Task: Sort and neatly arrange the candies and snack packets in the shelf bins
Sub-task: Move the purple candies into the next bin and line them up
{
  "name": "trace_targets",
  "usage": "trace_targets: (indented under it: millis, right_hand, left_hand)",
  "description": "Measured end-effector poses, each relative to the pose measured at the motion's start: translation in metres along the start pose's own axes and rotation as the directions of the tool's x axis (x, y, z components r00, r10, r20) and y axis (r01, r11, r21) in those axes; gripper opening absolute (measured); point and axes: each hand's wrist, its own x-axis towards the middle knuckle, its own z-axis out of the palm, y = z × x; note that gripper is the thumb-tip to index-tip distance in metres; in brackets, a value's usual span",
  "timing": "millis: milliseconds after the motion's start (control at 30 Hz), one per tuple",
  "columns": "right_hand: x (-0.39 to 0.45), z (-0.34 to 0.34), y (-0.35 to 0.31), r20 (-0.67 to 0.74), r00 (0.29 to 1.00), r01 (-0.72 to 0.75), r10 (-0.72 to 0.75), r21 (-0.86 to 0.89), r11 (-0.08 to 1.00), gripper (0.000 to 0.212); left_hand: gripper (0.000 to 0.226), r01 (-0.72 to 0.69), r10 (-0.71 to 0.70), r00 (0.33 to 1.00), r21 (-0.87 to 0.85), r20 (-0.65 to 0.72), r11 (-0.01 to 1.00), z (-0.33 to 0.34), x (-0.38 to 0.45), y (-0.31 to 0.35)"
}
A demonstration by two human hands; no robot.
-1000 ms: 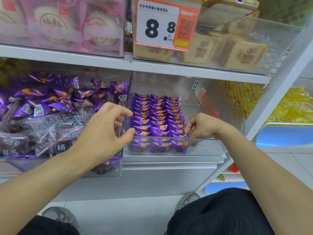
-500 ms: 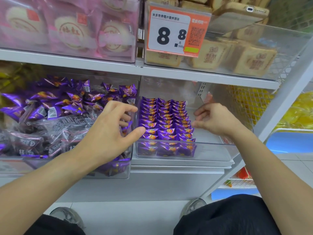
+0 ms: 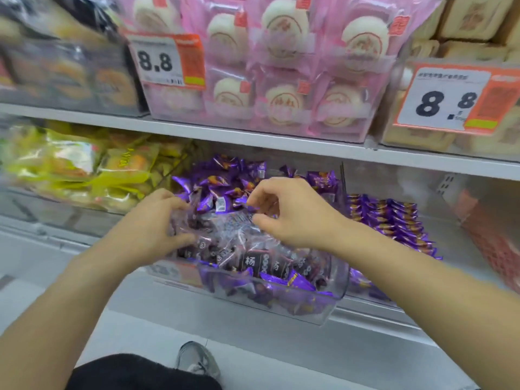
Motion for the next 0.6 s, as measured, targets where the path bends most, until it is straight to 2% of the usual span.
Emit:
trace_targets:
  millis: [67, 167, 267, 333, 400, 467, 533, 600]
  right_hand:
    - [0.029, 0.017, 0.009, 0.011, 1.0, 0.0, 0.001, -0.144, 0.99, 0.029]
    - [0.055, 0.035, 0.024, 0.041, 0.996, -0.07, 0.084, -0.263, 0.962, 0.035]
    - [0.06, 0.043, 0.029, 0.052, 0.991, -0.106, 0.126, -0.286, 0.952, 0.028]
    - [0.057, 0.04, 0.025, -0.004, 0.993, -0.118, 0.121, -0.244, 0.962, 0.025]
    - [0.05, 0.032, 0.016, -0.087, 0.986, -0.152, 0.141, -0.136, 0.979, 0.024]
    - [0.038, 0.024, 0.005, -0.104, 0.973, -0.197, 0.206, 0.093, 0.976, 0.017]
    - [0.023, 0.019, -0.007, -0.02, 0.963, -0.245, 0.267, 0.332, 0.911, 0.013]
    - [0.007, 0.015, -0.015, 0.048, 0.957, -0.271, 0.285, 0.488, 0.829, 0.013]
  left_hand:
    - [0.067, -0.025, 0.025, 1.0, -0.024, 0.012, 0.999, -0.003, -0.007, -0.011]
    - [0.072, -0.055, 0.056, 0.998, -0.054, 0.002, 0.997, -0.008, -0.013, -0.016]
    - [0.053, -0.064, 0.063, 0.998, -0.086, -0.006, 0.994, -0.013, -0.017, -0.023]
    - [0.04, -0.064, 0.067, 0.997, -0.079, 0.037, 0.995, -0.015, -0.02, -0.027]
    - [0.03, -0.044, 0.049, 0.995, -0.058, 0.085, 0.997, -0.016, -0.021, -0.03]
    - [0.022, -0.006, 0.014, 0.995, -0.075, 0.102, 0.997, -0.016, -0.02, -0.031]
    - [0.019, 0.033, -0.022, 0.993, -0.088, 0.115, 0.996, -0.014, -0.016, -0.032]
    - [0.022, 0.042, -0.033, 0.992, -0.07, 0.124, 0.997, -0.013, -0.014, -0.032]
